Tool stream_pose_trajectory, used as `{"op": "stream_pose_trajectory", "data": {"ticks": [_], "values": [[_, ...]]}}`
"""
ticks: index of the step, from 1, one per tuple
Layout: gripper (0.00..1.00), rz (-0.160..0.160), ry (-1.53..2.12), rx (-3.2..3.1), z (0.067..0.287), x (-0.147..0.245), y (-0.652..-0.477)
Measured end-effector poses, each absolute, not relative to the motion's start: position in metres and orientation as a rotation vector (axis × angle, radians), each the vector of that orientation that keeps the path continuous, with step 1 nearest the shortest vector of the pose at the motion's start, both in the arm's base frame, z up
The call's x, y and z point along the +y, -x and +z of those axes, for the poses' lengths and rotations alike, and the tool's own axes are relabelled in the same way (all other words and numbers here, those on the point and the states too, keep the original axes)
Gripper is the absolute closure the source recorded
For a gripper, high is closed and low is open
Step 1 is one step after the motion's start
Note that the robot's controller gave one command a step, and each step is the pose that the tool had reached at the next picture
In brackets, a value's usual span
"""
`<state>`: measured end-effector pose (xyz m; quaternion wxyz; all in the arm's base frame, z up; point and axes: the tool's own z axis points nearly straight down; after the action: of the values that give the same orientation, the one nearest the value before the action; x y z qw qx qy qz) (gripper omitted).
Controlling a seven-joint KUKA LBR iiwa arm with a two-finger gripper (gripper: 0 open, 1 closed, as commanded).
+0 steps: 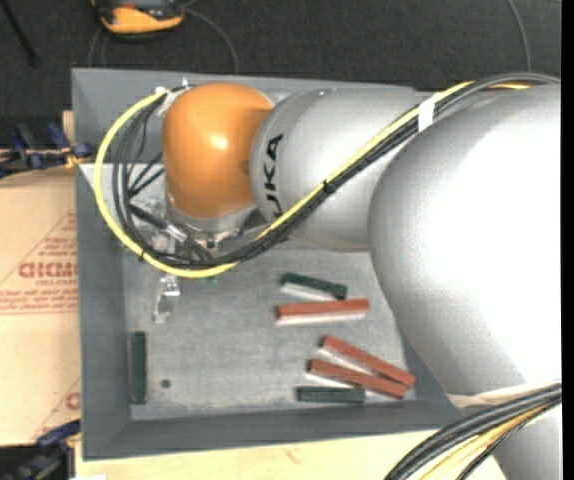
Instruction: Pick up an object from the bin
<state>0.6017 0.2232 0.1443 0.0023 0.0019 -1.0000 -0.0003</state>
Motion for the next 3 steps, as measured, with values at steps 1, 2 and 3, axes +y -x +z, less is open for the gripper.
{"op": "stream_pose_trajectory", "data": {"ticks": [1, 2, 3], "values": [[0.0, -0.004, 0.0, -3.145, 0.149, 0.223, -0.604], [0.0, -0.006, 0.008, -3.15, 0.099, 0.223, -0.576], [1.0, -0.001, -0.516, -3.096, 0.078, 0.225, -0.506]]}}
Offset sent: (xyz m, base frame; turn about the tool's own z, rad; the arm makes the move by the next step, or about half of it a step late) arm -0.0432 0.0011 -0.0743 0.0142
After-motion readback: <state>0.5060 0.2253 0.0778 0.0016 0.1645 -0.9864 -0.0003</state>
